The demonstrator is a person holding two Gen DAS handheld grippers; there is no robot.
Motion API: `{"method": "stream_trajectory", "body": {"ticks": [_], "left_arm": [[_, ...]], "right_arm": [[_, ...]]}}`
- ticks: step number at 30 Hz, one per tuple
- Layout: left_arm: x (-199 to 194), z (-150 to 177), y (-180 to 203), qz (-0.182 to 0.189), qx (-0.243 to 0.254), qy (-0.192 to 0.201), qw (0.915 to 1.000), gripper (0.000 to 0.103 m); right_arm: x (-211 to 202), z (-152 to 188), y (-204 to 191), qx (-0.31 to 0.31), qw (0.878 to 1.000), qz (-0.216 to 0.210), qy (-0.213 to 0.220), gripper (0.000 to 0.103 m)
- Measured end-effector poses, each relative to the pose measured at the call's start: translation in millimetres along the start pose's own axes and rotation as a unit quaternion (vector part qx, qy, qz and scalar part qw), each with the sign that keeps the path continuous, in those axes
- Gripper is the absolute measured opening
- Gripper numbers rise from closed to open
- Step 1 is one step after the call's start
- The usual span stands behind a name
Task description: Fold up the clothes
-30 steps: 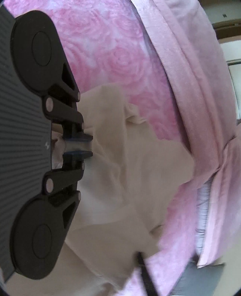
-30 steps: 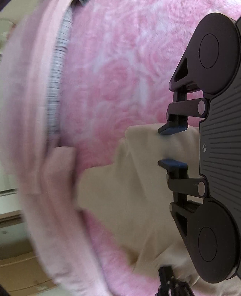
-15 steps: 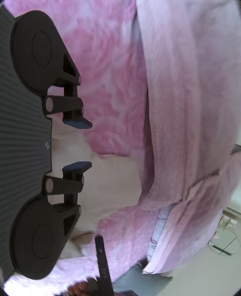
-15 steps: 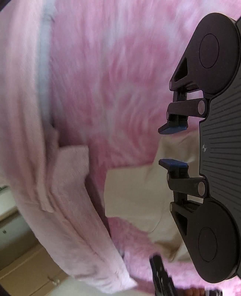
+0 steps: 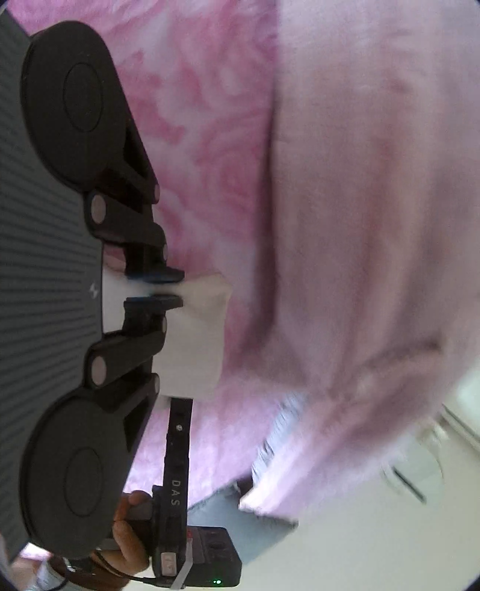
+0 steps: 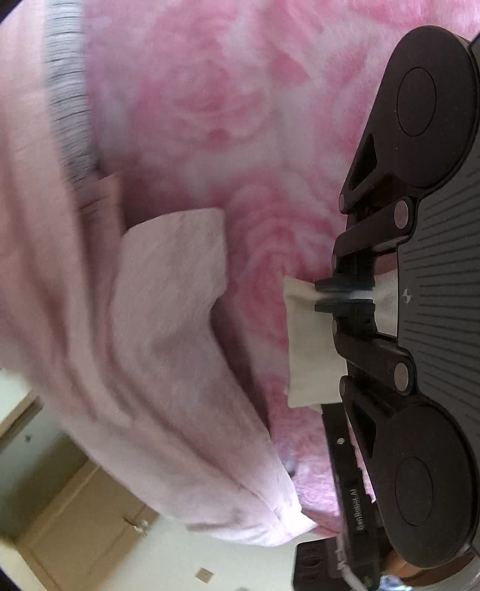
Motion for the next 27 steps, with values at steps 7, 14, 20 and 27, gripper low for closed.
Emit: {"method": "stream_trajectory", "body": {"ticks": [7, 14, 20, 27], "left_arm": [[-88, 74, 37, -0.004, 0.106, 0.045, 0.9933, 0.004], [-129, 149, 14, -0.078, 0.034, -0.049, 0.9952, 0.006], [-137, 125, 8, -0.052, -0.116, -0.001, 0.9918, 0.037], [-89, 124, 11, -0.018, -0.165, -0.016, 0.986, 0.008]], "right_arm": [[-110, 65, -52, -0.134, 0.987, -0.012, 0.089, 0.002], [-129, 169, -70, -0.139, 0.985, 0.056, -0.092, 0.002], [-156, 152, -63, 0.022, 0.998, 0.049, -0.026, 0.054], [-106, 135, -52, 0.125, 0.991, 0.044, -0.029, 0.013]]}}
Point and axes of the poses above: each gripper's, at about its wrist camera, not at the fingertips, and x roughly the way its jaws point, y to its right, z to its underside, the point moved 3 cm from there along x, roughly the way its jaws point, and after that the axes turned 6 degrees about -x, right-handed, at the moved point
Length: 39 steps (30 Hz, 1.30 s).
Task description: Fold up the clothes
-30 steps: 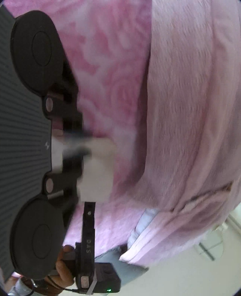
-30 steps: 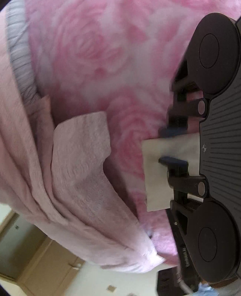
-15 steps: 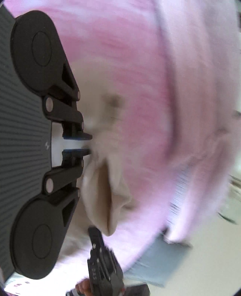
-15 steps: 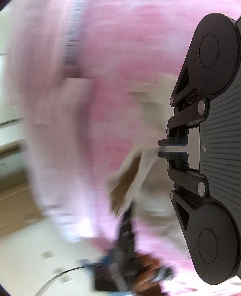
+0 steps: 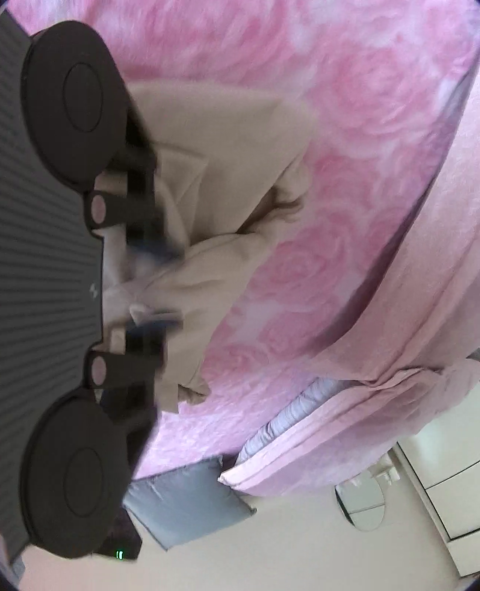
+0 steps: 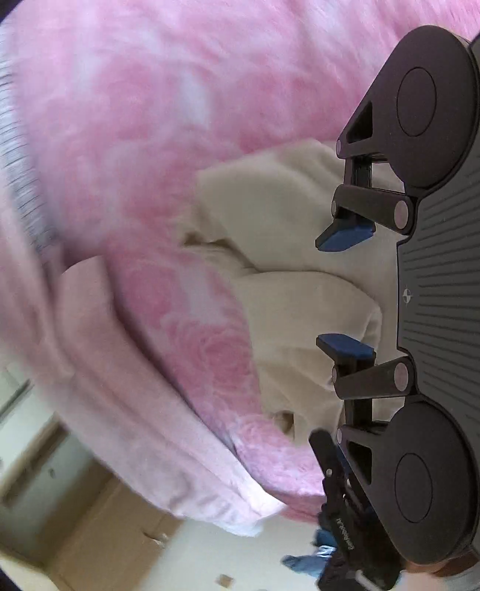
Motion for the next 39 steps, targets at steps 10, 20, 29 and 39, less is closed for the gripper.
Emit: {"method": "stream_trajectory", "body": {"ticks": [10, 20, 29, 39], "left_arm": [[-7, 58, 1, -0.083, 0.148, 0.032, 0.985, 0.009], [-12, 51, -5, -0.052, 0.082, 0.033, 0.9947, 0.009], [-1, 73, 4, -0.088, 0.18, 0.027, 0.9795, 0.013], [-54, 18, 32, -0.136, 0.199, 0.113, 0.9638, 0.024]], "right_arm": [[-27, 10, 22, -0.038, 0.996, 0.072, 0.044, 0.0], [-13, 20, 1, 0.033, 0.999, -0.006, 0.022, 0.043], [-19, 25, -6, -0.055, 0.996, 0.058, 0.043, 0.005], [-33, 4, -34, -0.147, 0.978, 0.128, 0.075, 0.024]]}}
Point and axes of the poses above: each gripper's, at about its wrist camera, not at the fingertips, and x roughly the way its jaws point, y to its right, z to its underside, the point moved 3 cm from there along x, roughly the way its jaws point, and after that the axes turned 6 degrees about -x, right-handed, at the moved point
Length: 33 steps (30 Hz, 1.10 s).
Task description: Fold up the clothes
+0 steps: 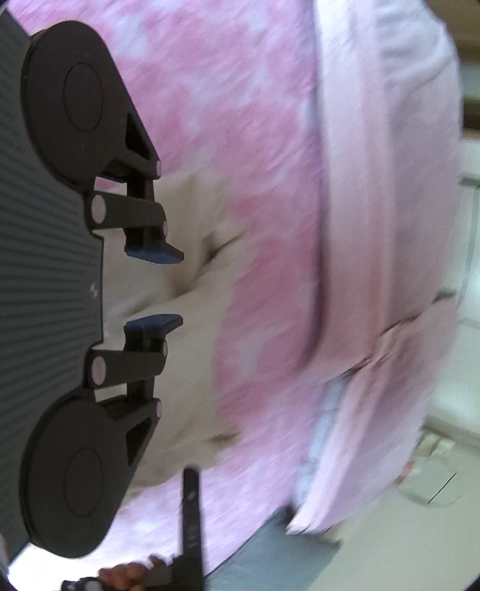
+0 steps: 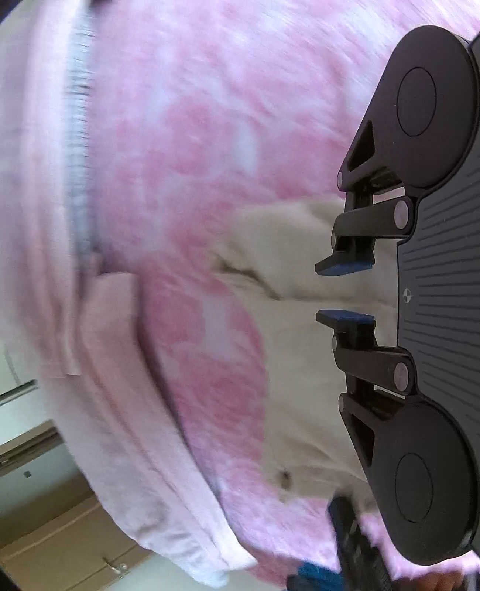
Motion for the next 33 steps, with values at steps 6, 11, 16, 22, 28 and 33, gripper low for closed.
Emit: {"method": "stream_trajectory", "body": {"ticks": [6, 11, 16, 22, 28, 33], "left_arm": [[65, -5, 3, -0.032, 0.064, -0.011, 0.9974, 0.023], [76, 20, -12, -0.044, 0.078, -0.012, 0.9959, 0.025], [40, 11, 0, -0.022, 0.054, 0.014, 0.9982, 0.02], [32, 55, 33, 0.025, 0.122, -0.041, 0.9914, 0.019], [6, 56, 24, 0.011, 0.086, -0.005, 0.9963, 0.016], [-4, 72, 8, -0.015, 0.087, -0.03, 0.9957, 0.014]], "right_arm": [[38, -31, -21, -0.111, 0.991, 0.042, 0.055, 0.025], [86, -1, -1, -0.15, 0.986, 0.069, 0.013, 0.025], [48, 0, -1, -0.124, 0.99, 0.061, 0.039, 0.026], [21, 24, -28, -0.11, 0.993, 0.012, 0.047, 0.026], [24, 53, -47, -0.149, 0.988, 0.034, 0.017, 0.025], [-6, 59, -48, -0.115, 0.992, 0.054, 0.026, 0.026]]}}
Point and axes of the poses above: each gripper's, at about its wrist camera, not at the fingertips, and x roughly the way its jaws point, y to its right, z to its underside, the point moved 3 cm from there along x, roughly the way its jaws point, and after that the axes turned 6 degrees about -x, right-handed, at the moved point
